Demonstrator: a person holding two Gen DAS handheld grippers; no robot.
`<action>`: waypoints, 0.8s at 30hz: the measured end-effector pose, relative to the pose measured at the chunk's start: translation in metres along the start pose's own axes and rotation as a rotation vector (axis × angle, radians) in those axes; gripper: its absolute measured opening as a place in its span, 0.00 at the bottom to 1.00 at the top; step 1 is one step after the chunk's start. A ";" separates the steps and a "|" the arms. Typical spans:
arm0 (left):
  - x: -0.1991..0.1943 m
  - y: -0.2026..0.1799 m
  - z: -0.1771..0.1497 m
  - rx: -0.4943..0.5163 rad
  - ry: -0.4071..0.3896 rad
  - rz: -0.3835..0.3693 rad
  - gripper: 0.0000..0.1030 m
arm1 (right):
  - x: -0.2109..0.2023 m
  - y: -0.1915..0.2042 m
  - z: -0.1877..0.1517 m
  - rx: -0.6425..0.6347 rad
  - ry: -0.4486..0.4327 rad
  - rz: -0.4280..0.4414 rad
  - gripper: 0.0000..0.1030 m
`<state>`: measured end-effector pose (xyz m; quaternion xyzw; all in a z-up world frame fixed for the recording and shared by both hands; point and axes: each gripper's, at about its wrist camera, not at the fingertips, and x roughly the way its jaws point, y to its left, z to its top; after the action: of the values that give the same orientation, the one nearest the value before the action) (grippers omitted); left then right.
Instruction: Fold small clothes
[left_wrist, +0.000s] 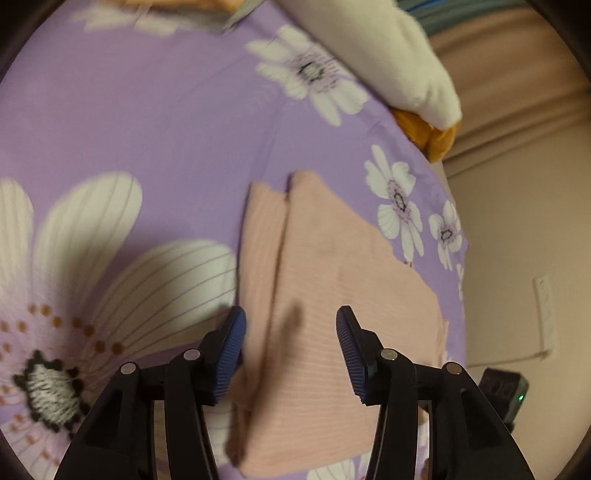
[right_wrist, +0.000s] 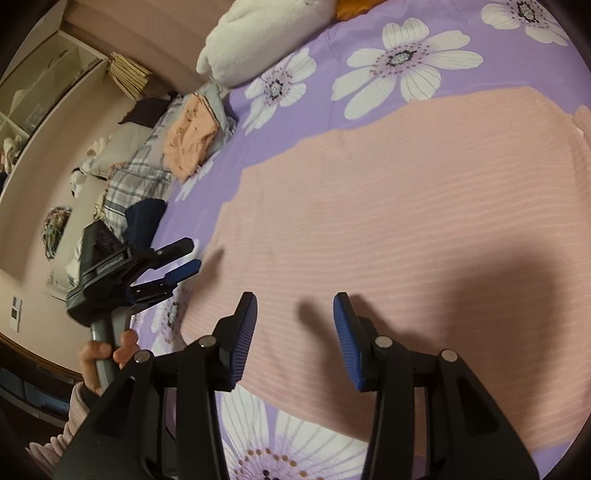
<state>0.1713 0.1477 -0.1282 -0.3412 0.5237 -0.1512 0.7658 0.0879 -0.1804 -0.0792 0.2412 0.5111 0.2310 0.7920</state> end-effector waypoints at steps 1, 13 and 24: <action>0.005 0.005 0.000 -0.013 0.009 -0.009 0.47 | -0.001 -0.002 0.000 0.004 0.000 -0.007 0.43; 0.039 -0.026 0.000 0.050 0.039 -0.019 0.15 | -0.004 -0.012 -0.001 0.012 -0.013 -0.030 0.43; 0.028 -0.173 -0.024 0.412 -0.039 0.045 0.06 | -0.059 -0.054 -0.001 0.103 -0.150 -0.054 0.43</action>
<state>0.1831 -0.0023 -0.0352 -0.1686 0.4742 -0.2314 0.8325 0.0714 -0.2582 -0.0722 0.2842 0.4679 0.1645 0.8205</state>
